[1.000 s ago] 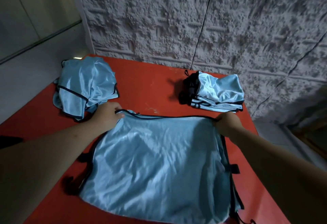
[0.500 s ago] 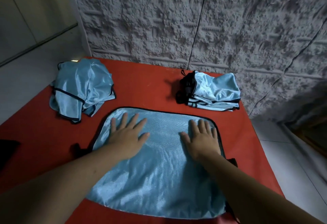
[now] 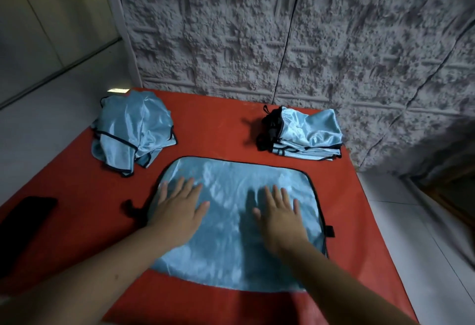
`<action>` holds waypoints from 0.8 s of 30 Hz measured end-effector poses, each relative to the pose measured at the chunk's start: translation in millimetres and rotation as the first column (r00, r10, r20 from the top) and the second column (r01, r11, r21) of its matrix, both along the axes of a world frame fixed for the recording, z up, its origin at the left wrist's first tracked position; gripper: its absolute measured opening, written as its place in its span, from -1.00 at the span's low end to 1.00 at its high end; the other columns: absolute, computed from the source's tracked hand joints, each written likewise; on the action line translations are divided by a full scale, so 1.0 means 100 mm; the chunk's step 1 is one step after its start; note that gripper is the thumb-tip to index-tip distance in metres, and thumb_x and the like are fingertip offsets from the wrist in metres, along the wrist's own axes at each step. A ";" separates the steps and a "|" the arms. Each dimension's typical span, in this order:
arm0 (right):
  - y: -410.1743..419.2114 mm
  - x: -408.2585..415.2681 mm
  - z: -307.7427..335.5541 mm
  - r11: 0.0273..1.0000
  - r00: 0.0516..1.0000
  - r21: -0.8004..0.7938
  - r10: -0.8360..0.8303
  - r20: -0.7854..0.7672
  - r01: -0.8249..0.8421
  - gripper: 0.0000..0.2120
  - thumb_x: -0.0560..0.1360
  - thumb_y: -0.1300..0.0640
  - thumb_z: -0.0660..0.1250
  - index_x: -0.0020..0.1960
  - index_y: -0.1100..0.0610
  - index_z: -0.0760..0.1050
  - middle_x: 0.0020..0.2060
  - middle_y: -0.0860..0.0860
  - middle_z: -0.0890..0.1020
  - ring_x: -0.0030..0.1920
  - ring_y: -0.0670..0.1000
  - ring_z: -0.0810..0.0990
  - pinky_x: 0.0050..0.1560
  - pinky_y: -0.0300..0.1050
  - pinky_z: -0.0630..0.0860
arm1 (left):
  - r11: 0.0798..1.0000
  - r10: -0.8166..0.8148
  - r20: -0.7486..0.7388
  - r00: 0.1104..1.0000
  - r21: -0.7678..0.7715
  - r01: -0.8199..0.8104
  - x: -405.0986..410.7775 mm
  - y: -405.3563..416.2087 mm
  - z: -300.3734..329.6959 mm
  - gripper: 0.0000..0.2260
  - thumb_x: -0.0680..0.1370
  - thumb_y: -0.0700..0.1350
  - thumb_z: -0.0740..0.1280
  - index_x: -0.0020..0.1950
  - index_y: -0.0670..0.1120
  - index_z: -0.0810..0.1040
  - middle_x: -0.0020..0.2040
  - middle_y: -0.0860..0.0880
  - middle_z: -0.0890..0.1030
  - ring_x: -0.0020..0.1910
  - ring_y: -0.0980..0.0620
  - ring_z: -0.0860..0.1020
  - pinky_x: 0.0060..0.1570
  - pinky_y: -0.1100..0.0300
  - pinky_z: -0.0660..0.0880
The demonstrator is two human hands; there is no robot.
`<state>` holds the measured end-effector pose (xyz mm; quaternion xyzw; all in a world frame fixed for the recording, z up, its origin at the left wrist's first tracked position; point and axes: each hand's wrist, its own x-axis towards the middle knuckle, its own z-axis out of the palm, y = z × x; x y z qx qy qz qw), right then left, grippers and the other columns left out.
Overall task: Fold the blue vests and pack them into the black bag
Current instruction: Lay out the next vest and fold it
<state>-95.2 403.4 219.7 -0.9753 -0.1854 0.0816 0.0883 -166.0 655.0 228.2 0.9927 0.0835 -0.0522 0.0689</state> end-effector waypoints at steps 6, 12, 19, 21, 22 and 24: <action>-0.49 -0.79 -0.14 0.994 0.996 -0.077 -0.085 -0.037 0.082 -0.17 0.49 -0.41 -0.43 0.65 -0.01 -0.25 0.64 0.00 -0.20 0.61 0.02 -0.32 0.58 0.13 -0.25 | 0.989 0.121 -0.184 0.975 0.102 -0.104 -0.80 0.20 -0.21 -0.37 0.50 0.35 -0.41 0.52 0.18 -0.46 0.61 0.09 -0.40 0.58 0.00 -0.40 0.51 -0.27 -0.32; -0.89 -0.94 0.02 0.960 0.955 -0.062 -0.280 -0.096 0.275 -0.34 0.66 -0.23 -0.10 0.65 0.04 -0.16 0.65 0.05 -0.10 0.64 0.08 -0.13 0.57 0.13 0.02 | 0.955 0.285 -0.134 0.949 0.125 -0.269 -1.02 0.34 -0.06 -0.42 0.67 0.25 -0.19 0.59 0.17 -0.40 0.65 0.02 -0.31 0.62 -0.09 -0.30 0.51 -0.29 -0.25; -1.08 -0.93 0.28 0.790 0.809 0.179 -0.557 -0.188 0.586 -0.57 0.41 0.17 0.31 0.27 0.17 0.47 0.12 0.18 0.60 0.12 0.23 0.59 0.04 0.00 0.50 | 0.942 0.335 -0.143 0.931 0.081 -0.326 -1.03 -0.44 0.25 -0.48 0.67 0.17 -0.01 0.63 0.22 -0.03 0.67 -0.05 -0.16 0.62 -0.19 -0.20 0.42 -0.47 -0.17; -1.10 -0.90 0.25 0.768 0.784 0.176 -0.575 -0.236 0.616 -0.72 0.40 0.08 0.33 0.08 0.15 0.53 0.01 0.14 0.67 0.04 0.21 0.64 -0.09 -0.04 0.51 | 0.904 0.411 -0.231 0.882 -0.021 -0.427 -1.02 -0.67 0.24 -0.47 0.65 0.28 -0.06 0.60 0.32 -0.13 0.66 -0.03 -0.21 0.60 -0.25 -0.23 0.39 -0.50 -0.16; -1.11 -0.87 0.23 0.762 0.774 0.167 -0.580 -0.255 0.626 -0.75 0.43 0.03 0.34 0.04 0.15 0.53 -0.01 0.13 0.68 0.03 0.20 0.65 -0.14 -0.06 0.47 | 0.879 0.449 -0.254 0.857 -0.049 -0.475 -1.01 -0.72 0.20 -0.46 0.63 0.33 -0.09 0.59 0.34 -0.16 0.66 -0.03 -0.21 0.60 -0.26 -0.23 0.40 -0.50 -0.15; -1.12 -0.86 0.21 0.768 0.775 0.152 -0.577 -0.259 0.623 -0.72 0.46 -0.06 0.33 -0.01 0.15 0.51 -0.02 0.13 0.68 0.02 0.19 0.66 -0.17 -0.08 0.43 | 0.839 0.504 -0.270 0.820 -0.070 -0.539 -1.02 -0.75 0.14 -0.43 0.60 0.38 -0.14 0.59 0.35 -0.20 0.66 -0.02 -0.19 0.60 -0.25 -0.23 0.41 -0.50 -0.13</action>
